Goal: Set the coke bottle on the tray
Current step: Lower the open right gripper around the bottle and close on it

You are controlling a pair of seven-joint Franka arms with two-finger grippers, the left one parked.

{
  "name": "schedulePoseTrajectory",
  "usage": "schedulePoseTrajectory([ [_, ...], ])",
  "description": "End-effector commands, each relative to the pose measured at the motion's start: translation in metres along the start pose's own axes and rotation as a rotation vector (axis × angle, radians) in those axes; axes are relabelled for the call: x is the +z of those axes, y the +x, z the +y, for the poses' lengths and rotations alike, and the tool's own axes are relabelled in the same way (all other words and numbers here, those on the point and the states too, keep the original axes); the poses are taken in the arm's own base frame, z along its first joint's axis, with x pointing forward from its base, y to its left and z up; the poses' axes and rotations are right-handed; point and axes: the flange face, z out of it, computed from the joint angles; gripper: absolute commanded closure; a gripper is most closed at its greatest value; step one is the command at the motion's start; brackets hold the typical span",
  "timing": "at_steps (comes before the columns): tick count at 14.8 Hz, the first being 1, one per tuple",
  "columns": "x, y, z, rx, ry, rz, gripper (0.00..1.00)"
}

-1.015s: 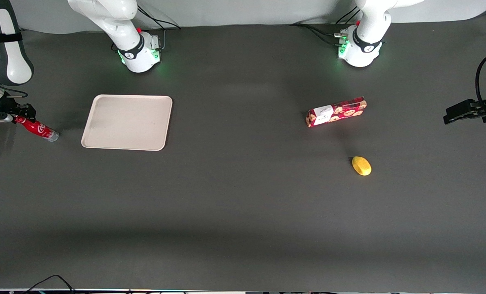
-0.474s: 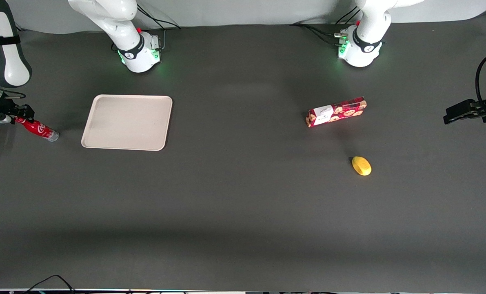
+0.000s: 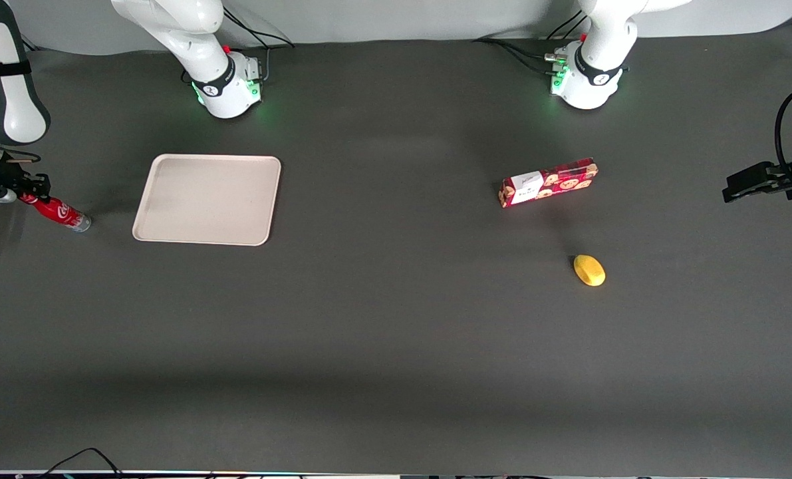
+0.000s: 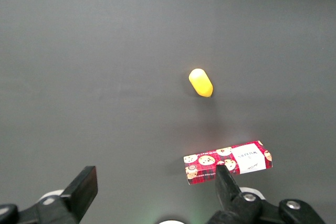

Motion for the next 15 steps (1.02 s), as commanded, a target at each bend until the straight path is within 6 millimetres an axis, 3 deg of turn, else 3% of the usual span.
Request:
schedulePoseTrajectory([
  [1, 0.001, 0.012, -0.001, -0.006, 0.009, 0.02, 0.84],
  [4, -0.003, 0.012, 0.001, -0.003, 0.01, 0.024, 1.0],
  [8, -0.037, 0.02, 0.01, 0.015, 0.051, 0.006, 1.0],
  [12, -0.093, 0.051, 0.019, 0.022, 0.072, 0.002, 1.0],
  [15, -0.164, 0.09, 0.016, 0.019, 0.079, -0.021, 1.0],
])
